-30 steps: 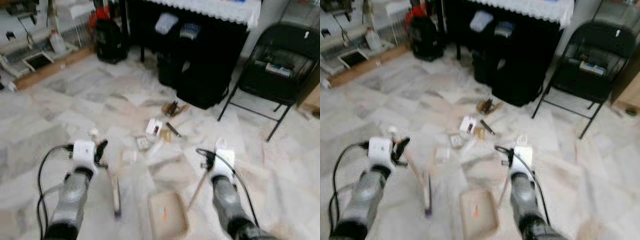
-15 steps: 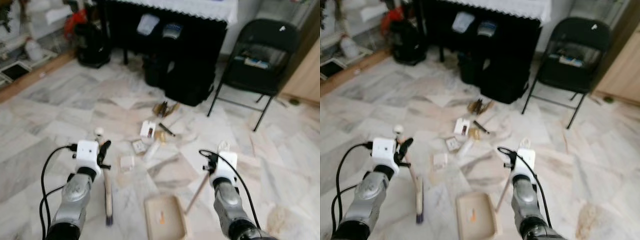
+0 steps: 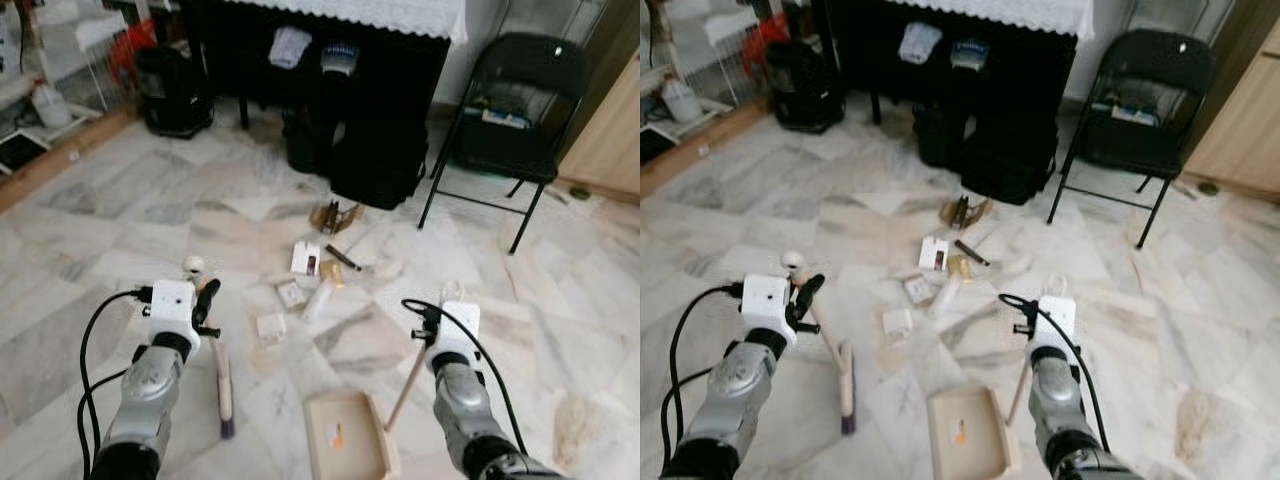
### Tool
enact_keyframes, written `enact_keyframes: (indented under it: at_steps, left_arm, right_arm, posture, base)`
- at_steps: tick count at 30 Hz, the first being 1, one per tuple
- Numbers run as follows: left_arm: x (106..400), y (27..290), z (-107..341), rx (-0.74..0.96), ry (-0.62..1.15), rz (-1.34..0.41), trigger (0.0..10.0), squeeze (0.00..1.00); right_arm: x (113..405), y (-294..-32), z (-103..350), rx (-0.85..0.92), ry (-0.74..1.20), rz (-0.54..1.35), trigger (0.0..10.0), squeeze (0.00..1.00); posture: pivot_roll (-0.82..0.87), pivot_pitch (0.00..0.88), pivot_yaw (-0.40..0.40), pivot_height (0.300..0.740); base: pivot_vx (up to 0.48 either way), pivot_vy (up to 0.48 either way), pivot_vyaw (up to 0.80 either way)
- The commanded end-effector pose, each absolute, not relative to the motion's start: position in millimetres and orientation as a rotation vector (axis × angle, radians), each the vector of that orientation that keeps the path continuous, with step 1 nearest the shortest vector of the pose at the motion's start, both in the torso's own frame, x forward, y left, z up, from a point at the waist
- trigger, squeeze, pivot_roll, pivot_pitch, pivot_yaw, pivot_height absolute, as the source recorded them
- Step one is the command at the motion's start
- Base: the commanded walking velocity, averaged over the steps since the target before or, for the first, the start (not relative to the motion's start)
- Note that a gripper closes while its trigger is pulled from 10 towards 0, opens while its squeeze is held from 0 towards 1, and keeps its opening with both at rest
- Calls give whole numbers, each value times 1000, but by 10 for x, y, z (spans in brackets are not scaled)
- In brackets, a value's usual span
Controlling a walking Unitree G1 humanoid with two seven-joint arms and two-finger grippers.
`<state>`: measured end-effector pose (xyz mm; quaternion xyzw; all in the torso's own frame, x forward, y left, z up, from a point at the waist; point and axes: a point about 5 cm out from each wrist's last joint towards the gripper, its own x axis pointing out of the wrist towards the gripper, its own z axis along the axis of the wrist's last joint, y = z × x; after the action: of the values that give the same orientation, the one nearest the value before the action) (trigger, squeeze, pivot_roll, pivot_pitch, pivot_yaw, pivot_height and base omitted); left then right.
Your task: Sweep floor
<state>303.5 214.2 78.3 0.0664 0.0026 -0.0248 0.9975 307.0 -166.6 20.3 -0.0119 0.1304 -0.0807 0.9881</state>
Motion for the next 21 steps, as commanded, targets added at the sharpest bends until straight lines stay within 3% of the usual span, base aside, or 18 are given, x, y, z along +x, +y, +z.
enact_keyframes:
  at_steps: [1, 11, 21]
  left_arm:
    - [3066, 2077, 845, 137, -31, -67, 10000, 0]
    - [3066, 2074, 845, 137, -31, -65, 10000, 0]
    - [3068, 2075, 843, 137, -31, -65, 10000, 0]
  right_arm:
    - [3010, -1656, 121, -11, 304, -156, 10000, 0]
    - [3009, -1651, 121, -13, 303, -151, 10000, 0]
    - [3007, -1638, 121, -19, 300, -143, 10000, 0]
  posture:
    - [112, 64, -69, 740]
    - [113, 66, -71, 740]
    - [113, 65, -71, 740]
  base:
    - [0, 364, 0]
    - [0, 363, -765]
    - [0, 359, 0]
